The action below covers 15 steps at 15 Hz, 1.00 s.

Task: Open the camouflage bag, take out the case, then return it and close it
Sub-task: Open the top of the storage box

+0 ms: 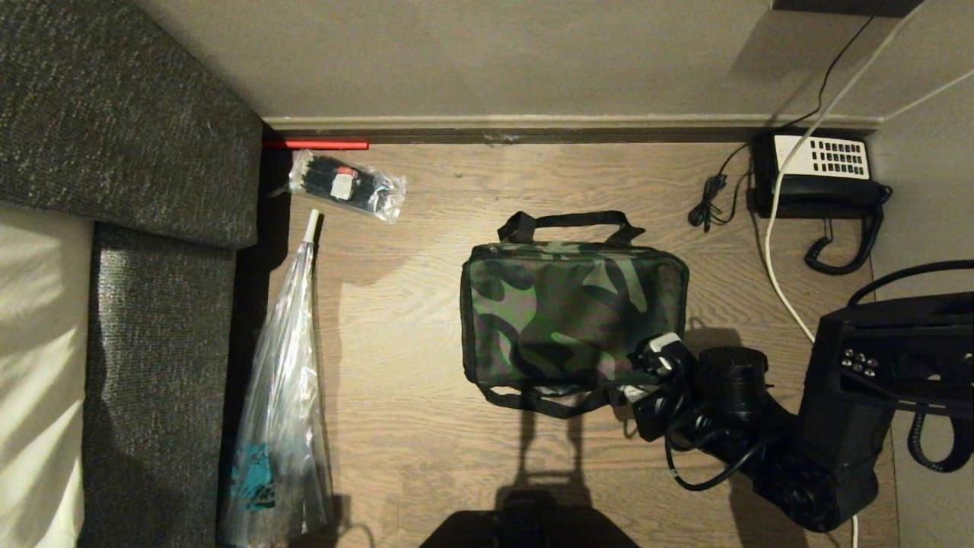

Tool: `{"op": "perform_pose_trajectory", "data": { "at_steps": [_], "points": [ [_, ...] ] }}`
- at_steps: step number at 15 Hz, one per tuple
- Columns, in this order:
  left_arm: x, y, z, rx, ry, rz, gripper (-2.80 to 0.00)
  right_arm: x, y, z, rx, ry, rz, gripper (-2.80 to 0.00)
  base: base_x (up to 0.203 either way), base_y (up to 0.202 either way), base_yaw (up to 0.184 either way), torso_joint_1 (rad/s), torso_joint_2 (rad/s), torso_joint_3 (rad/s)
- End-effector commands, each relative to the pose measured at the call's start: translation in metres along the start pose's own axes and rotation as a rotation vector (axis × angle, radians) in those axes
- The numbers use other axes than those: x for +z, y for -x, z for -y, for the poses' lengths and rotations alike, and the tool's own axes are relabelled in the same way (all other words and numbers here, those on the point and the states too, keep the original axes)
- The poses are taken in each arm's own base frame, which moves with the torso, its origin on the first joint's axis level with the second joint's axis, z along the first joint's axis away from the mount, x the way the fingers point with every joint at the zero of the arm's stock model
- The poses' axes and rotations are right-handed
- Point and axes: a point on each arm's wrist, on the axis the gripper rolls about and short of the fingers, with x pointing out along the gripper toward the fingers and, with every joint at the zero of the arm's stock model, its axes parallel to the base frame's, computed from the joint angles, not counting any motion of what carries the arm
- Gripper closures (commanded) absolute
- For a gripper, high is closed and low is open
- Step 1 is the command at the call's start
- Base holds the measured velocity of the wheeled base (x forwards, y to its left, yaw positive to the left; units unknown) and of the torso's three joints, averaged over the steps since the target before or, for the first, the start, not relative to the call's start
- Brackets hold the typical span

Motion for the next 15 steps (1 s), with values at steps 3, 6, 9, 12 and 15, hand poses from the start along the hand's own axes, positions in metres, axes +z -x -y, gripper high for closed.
{"op": "perform_pose_trajectory", "data": {
  "at_steps": [3, 6, 9, 12, 15],
  "points": [
    [-0.0004, -0.0002, 0.0000, 0.001, 0.000, -0.003, 0.00, -0.0005, -0.0003, 0.0002, -0.006, -0.001, -0.006, -2.80, 0.000, 0.000, 0.000, 0.000, 0.00, 0.000],
    [-0.0004, -0.0002, 0.0000, 0.001, 0.000, -0.003, 0.00, 0.0000, -0.0019, -0.0002, -0.007, -0.013, 0.001, -2.80, 0.000, 0.000, 0.000, 0.000, 0.00, 0.000],
    [-0.0004, -0.0002, 0.0000, 0.001, 0.000, -0.003, 0.00, -0.0007, -0.0048, -0.0004, -0.008, -0.023, 0.006, -2.80, 0.000, 0.000, 0.000, 0.000, 0.00, 0.000],
    [-0.0004, -0.0002, 0.0000, 0.001, 0.000, -0.003, 0.00, 0.0005, -0.0058, -0.0002, -0.009, -0.049, 0.020, 0.00, 0.000, 0.000, 0.000, 0.000, 0.00, 0.000],
    [-0.0004, -0.0002, 0.0000, 0.001, 0.000, -0.003, 0.00, 0.0014, -0.0047, 0.0002, -0.010, -0.047, 0.022, 0.00, 0.000, 0.000, 0.000, 0.000, 0.00, 0.000]
  ]
}}
